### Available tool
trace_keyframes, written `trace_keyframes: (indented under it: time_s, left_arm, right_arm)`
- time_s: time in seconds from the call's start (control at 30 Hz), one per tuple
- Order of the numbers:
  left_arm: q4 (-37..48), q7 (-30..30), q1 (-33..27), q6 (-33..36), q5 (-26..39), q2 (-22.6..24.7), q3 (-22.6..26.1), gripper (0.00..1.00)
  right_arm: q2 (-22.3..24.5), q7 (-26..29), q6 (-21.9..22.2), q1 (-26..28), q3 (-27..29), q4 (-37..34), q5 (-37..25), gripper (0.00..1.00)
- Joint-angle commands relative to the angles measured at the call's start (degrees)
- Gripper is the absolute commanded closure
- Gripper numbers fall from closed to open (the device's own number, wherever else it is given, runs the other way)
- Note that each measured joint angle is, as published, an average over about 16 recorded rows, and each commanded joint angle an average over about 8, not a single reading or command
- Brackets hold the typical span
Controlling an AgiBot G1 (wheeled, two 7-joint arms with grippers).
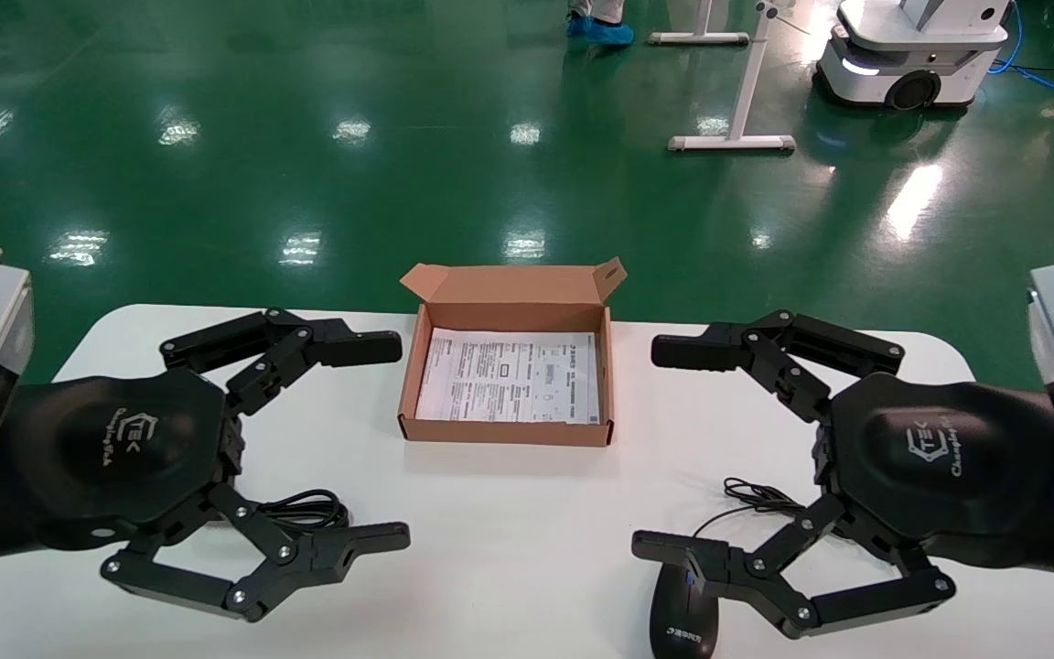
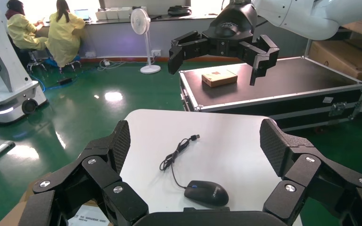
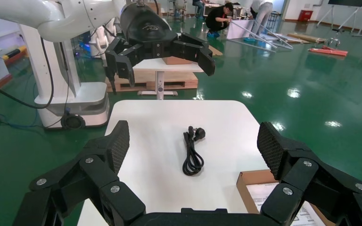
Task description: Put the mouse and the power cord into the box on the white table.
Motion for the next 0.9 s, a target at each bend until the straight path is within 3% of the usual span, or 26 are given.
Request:
trace_keyframes:
  time_s: [0.03, 0.73, 0.9]
  left_arm:
    - [0.0, 0.0, 0.0, 0.0, 0.0, 0.0, 0.0, 0.0]
    - [-0.14, 0.14, -0.26, 0.21, 0.43, -0.04, 0.21, 0.0]
    - [-1.43, 0.38, -4.84, 3.22, 5.98, -0.87, 3.37, 0.0]
  right_arm:
    - [0.0, 0.0, 0.0, 0.0, 0.0, 0.0, 0.0, 0.0]
    - [0.01, 0.03, 0.0, -0.02, 0.02, 0.04, 0.02, 0.0]
    - [0.21, -0.97, -0.34, 0.08, -0.06, -0.31, -0.76, 0.0]
